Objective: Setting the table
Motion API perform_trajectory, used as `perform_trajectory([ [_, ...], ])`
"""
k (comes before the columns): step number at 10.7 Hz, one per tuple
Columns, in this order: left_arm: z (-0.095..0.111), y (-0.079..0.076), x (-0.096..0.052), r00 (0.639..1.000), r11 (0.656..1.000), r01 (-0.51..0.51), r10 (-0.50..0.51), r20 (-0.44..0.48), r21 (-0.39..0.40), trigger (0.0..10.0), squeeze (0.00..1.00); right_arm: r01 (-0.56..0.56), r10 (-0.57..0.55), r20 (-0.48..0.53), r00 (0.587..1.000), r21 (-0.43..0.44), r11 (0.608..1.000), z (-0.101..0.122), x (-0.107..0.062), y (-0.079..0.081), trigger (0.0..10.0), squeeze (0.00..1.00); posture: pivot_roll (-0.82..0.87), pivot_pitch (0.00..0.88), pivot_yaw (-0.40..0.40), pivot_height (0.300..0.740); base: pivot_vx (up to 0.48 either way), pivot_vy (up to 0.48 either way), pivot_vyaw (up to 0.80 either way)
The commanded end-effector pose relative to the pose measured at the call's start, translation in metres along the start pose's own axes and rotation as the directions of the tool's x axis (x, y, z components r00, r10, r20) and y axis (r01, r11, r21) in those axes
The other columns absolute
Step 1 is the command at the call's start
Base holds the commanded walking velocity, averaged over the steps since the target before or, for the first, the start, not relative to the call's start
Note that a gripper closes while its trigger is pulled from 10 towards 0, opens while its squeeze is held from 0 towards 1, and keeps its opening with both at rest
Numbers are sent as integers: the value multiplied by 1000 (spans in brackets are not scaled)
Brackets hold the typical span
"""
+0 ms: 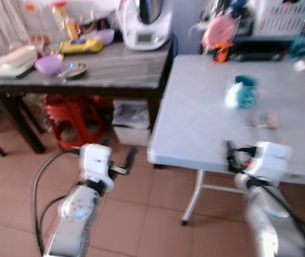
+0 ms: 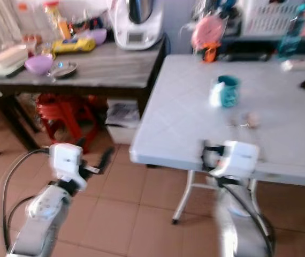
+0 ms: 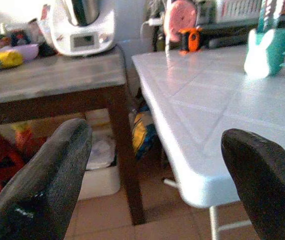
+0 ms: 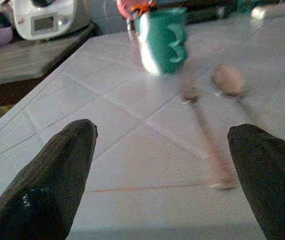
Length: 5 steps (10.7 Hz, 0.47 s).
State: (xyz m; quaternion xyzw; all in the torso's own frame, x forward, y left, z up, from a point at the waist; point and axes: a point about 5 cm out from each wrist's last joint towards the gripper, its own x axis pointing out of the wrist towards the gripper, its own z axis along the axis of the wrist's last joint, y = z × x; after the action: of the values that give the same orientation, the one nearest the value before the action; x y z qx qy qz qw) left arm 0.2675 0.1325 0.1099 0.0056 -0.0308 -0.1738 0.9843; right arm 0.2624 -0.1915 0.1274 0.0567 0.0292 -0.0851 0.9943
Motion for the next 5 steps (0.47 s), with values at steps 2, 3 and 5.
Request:
perform_trajectory([
  [2, 0, 9, -1, 1000, 999, -20, 21, -9, 25, 10000, 0, -33, 33, 32, 999, 4, 999, 9, 3, 11, 10000, 0, -52, 0, 89, 740, 0, -313, 0],
  [3, 0, 10, -1, 1000, 999, -21, 21, -7, 28, 10000, 0, -32, 32, 34, 999, -1, 1000, 9, 5, 10, 10000, 0, -49, 0, 83, 740, 0, -319, 0],
  [5, -1, 8, -2, 1000, 1000, -21, 21, -9, 23, 10000, 0, -33, 33, 33, 999, -3, 999, 9, 4, 10, 10000, 0, -47, 0, 80, 740, 0, -315, 0],
])
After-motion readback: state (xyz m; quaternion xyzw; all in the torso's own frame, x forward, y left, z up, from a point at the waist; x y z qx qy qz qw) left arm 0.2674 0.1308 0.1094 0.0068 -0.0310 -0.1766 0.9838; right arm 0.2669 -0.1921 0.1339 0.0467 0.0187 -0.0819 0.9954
